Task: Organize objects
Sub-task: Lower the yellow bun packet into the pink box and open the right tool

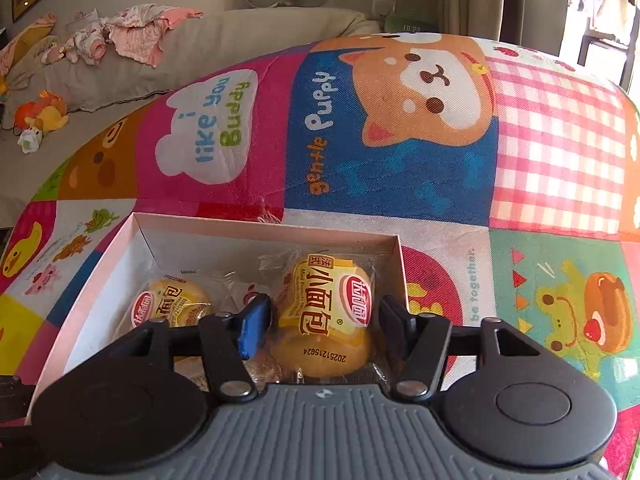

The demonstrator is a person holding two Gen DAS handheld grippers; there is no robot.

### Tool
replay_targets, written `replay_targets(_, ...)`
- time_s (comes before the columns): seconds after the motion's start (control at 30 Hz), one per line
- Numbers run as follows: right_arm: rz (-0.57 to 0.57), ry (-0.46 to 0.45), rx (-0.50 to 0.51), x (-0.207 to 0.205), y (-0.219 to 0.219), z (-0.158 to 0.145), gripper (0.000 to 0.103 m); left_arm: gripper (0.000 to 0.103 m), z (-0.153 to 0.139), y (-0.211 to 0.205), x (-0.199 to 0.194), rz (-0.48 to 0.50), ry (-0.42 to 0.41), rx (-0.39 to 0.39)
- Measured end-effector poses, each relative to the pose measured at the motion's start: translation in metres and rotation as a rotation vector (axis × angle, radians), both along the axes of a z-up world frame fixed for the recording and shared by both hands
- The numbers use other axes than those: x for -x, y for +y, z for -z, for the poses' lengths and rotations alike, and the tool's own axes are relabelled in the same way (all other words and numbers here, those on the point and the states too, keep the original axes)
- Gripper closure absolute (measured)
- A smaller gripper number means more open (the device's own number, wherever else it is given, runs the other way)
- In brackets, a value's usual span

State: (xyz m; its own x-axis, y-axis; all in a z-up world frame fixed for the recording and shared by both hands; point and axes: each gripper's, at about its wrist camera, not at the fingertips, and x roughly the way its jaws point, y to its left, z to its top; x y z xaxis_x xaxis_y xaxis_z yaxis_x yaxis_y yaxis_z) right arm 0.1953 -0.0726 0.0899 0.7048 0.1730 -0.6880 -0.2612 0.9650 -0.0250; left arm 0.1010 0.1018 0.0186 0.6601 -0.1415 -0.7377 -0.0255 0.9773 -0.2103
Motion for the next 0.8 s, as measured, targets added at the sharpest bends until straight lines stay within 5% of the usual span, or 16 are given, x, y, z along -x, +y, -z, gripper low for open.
replay_targets(0.37, -0.13, -0.111, -0.013, 0.09, -0.043, -0.04, 0.024, 0.081, 0.0, 0.0, 0.0, 0.001, 0.0, 0.0)
replay_targets(0.8, -0.234, -0.103, 0.041, 0.162, -0.052, 0.002, 0.03, 0.084, -0.002, -0.006, -0.002, 0.001, 0.019, -0.047)
